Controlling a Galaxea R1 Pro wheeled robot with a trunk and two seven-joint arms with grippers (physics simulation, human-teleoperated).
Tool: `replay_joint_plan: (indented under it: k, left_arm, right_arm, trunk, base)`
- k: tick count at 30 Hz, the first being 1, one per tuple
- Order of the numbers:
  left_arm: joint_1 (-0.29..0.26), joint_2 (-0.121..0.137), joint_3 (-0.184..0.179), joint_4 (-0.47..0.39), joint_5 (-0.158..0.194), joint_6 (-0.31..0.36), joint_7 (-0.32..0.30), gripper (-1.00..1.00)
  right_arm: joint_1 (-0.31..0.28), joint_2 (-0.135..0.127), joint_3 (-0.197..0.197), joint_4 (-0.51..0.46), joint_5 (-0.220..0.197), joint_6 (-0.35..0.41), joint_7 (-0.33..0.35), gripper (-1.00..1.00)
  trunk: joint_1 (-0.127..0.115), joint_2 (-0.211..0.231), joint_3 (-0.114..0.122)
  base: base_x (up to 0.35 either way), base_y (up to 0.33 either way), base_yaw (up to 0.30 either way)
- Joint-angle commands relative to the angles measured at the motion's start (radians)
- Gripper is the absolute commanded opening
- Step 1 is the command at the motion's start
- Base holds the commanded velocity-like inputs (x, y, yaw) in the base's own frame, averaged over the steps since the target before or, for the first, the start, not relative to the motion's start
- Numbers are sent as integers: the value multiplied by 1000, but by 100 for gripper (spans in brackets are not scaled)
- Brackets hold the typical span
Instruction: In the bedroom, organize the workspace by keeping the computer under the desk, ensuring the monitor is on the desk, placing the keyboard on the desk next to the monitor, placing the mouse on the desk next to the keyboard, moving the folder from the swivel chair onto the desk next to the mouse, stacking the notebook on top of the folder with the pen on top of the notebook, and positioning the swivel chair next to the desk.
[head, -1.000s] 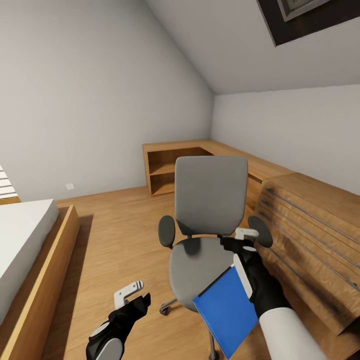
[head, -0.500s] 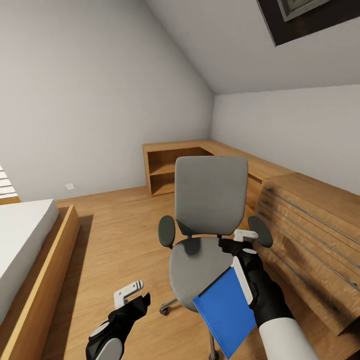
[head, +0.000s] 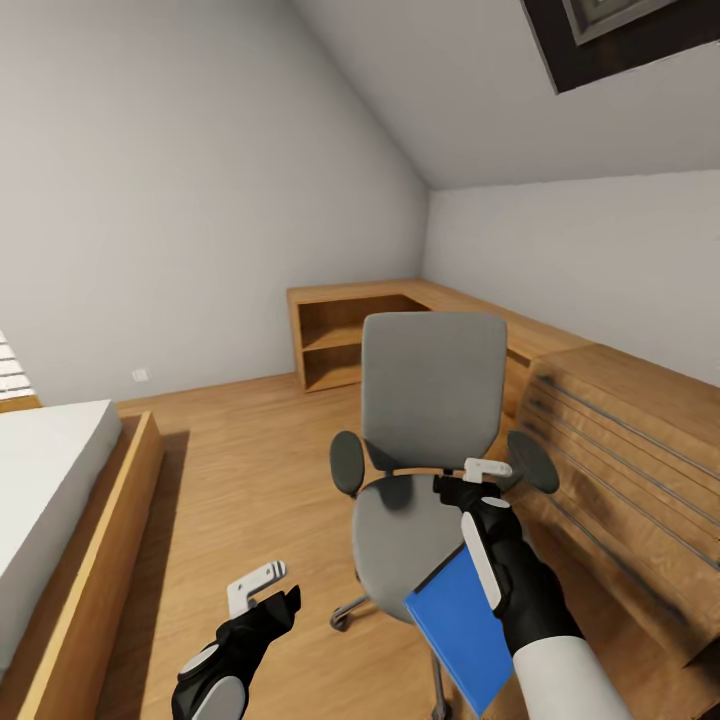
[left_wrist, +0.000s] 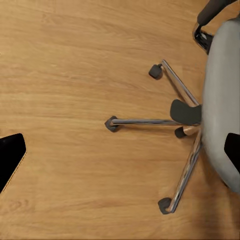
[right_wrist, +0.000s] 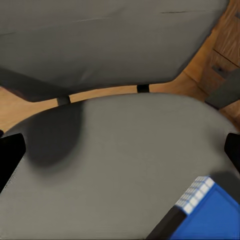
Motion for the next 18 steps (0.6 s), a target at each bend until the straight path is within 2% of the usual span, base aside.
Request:
replay_joint_plan:
  k: [1,12,18]
  left_arm:
    - [-1,1,-2,-1,4,2,7,100]
    - [-1,1,-2,-1,4,3,7,100]
    - [-1,2,-2,-1,4,4,7,100]
  right_arm:
    - [-1,1,-1,-1,-4,4,-4,100]
    - [-1,0,-2,2,-4,2,-3,100]
    - [-1,0,-2,4,-4,3,-3,100]
  trunk:
    - [0,-1,-1]
    - [0,-1,4]
    - [0,-1,7]
  base:
    - [0,318,-208]
    - [-5,323,-258]
    - [-123,313,-277]
